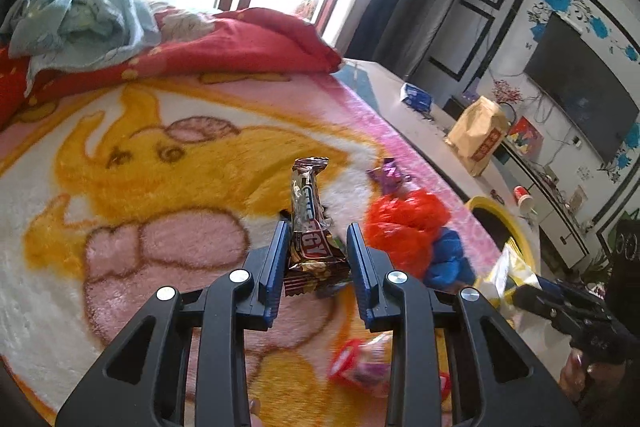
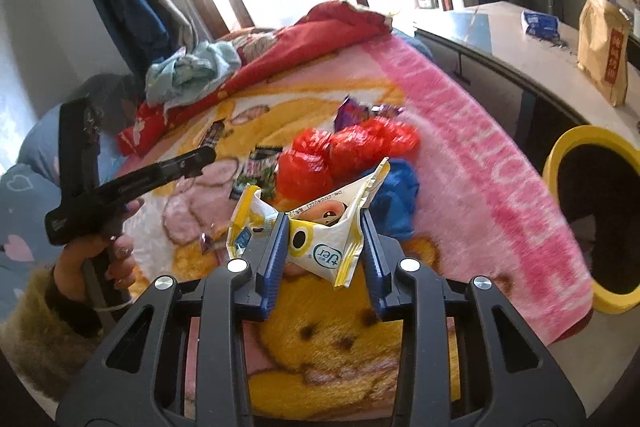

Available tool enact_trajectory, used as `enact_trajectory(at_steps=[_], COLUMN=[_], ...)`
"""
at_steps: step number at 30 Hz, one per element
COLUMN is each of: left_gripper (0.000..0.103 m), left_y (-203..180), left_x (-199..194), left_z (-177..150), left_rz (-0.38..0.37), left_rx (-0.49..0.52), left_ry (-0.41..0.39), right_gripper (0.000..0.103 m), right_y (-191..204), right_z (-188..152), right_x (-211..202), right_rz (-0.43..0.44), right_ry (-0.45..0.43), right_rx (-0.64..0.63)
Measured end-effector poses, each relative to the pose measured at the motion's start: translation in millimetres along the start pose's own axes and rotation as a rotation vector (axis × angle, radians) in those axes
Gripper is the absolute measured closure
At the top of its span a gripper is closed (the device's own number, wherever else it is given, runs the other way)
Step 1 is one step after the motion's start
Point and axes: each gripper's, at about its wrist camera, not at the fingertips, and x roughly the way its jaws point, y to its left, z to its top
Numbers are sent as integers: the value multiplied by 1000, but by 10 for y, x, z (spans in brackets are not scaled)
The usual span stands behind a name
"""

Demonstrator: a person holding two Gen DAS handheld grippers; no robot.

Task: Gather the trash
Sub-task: 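Carry the chocolate bar and yellow-white snack bag with both tools over the yellow bin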

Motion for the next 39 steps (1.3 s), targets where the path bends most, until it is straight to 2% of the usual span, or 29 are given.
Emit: enact_trajectory(at_steps=[21,39], left_gripper=[75,75], left_y=[-661,-1154], left_x=[-60,90], left_z=[32,10], left_rz=[-100,-176], left_rx=[100,174], left_ry=[-16,-3], right_gripper=[76,76], right_y=[-390,-769], right_z=[260,380], right_x=[-358,-652], right_rz=[-90,-189], right_ry=[-133,-219], right_rx=[58,105])
